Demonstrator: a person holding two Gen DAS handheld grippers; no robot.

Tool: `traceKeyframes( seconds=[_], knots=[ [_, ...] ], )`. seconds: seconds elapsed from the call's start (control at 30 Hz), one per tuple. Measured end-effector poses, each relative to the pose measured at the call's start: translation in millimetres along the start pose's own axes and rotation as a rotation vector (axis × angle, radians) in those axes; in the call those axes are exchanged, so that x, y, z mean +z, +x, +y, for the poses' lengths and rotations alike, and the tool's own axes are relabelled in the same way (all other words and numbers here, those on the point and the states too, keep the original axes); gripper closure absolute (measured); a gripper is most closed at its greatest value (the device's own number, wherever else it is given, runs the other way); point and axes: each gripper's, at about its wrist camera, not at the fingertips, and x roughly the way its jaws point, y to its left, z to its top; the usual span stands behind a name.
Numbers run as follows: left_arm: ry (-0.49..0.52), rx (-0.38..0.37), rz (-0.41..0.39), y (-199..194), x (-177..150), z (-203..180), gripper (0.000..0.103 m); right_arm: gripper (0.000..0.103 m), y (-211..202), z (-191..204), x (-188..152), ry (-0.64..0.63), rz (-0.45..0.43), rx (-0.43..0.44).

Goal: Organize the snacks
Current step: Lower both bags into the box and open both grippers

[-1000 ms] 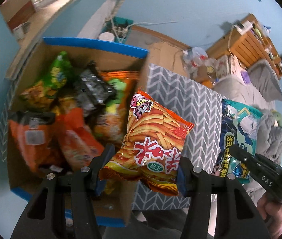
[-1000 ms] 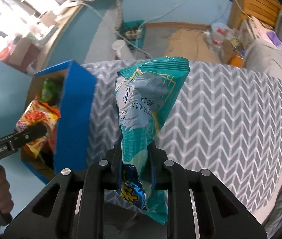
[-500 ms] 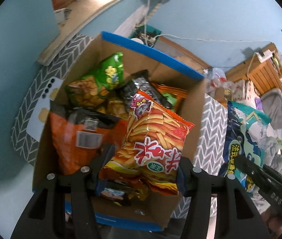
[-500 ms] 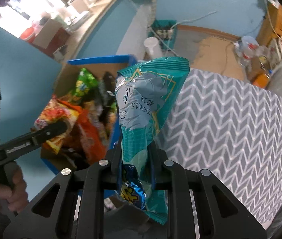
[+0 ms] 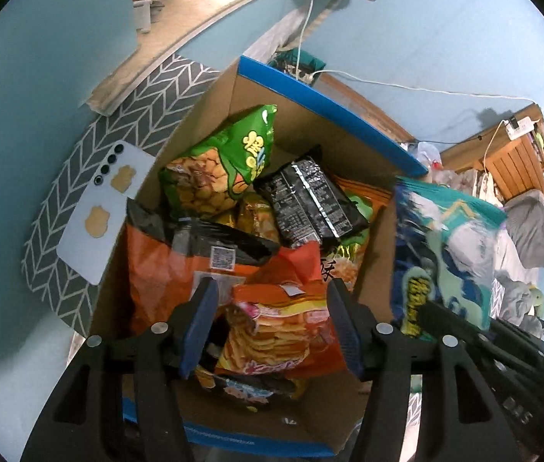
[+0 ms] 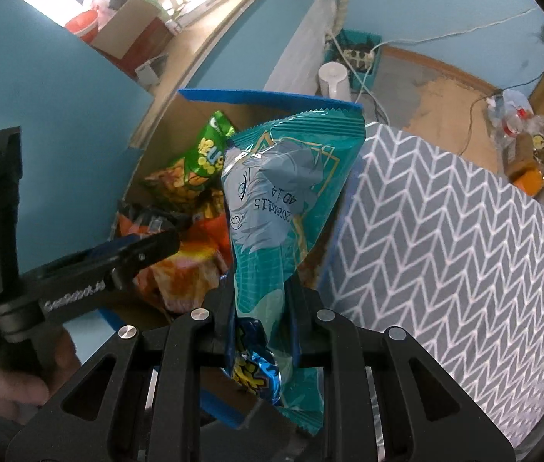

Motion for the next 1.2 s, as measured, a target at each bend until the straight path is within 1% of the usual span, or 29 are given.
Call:
traceKeyframes(
  seconds=[0.2,0.33,0.37,0.4,0.47,0.53,0.57,0.6,0.67,0.77,0.83,0.9,0.97,1.03,1.1,1.2],
  knots=[
    [-0.018,-0.009,-0.022,-15,-4,12,0.040,0.085,21,11,13,-0.019,0.039,0.001],
    [-0.028,-0.005,-0.036,-27,-9,20,0.040,0.085,33,22,24,-0.045,0.053,-0.019],
    [-0.030,-0.002,-0.038,-29,-10,22,0.040,0.084,35,22,26,-0.048,0.055,-0.024],
    [-0.031,0.002,-0.040,-31,-10,23,0.040,0.080,36,23,27,-0.048,0.059,-0.026],
    [-0.032,0.011,-0.043,-38,-11,24,0.039,0.076,37,24,31,-0.055,0.071,-0.032],
    [-0.030,0.009,-0.054,-45,-12,25,0.039,0.075,35,26,34,-0.073,0.069,-0.043],
    [-0.030,0.008,-0.061,-49,-14,25,0.038,0.071,34,28,35,-0.082,0.064,-0.047],
    [-0.031,0.008,-0.068,-53,-14,24,0.035,0.061,31,30,36,-0.091,0.056,-0.060],
    [-0.032,0.005,-0.084,-61,-16,23,0.034,0.056,22,33,37,-0.108,0.033,-0.079],
    [-0.022,0.002,-0.103,-73,-18,18,0.033,0.056,4,38,36,-0.126,0.003,-0.085],
    [-0.009,0.008,-0.118,-81,-19,14,0.029,0.053,-9,42,34,-0.138,-0.016,-0.096],
    [0.012,0.014,-0.134,-89,-19,8,0.027,0.051,-18,46,33,-0.149,-0.032,-0.109],
    [0.032,0.013,-0.141,-95,-19,3,0.027,0.051,-31,51,29,-0.161,-0.051,-0.123],
    [0.044,0.022,-0.153,-100,-18,0,0.027,0.048,-39,55,28,-0.163,-0.064,-0.128],
    [0.057,0.030,-0.174,-107,-19,-4,0.027,0.043,-50,56,26,-0.159,-0.083,-0.137],
    [0.077,0.034,-0.192,-116,-21,-8,0.026,0.041,-66,57,21,-0.145,-0.123,-0.164]
  ],
)
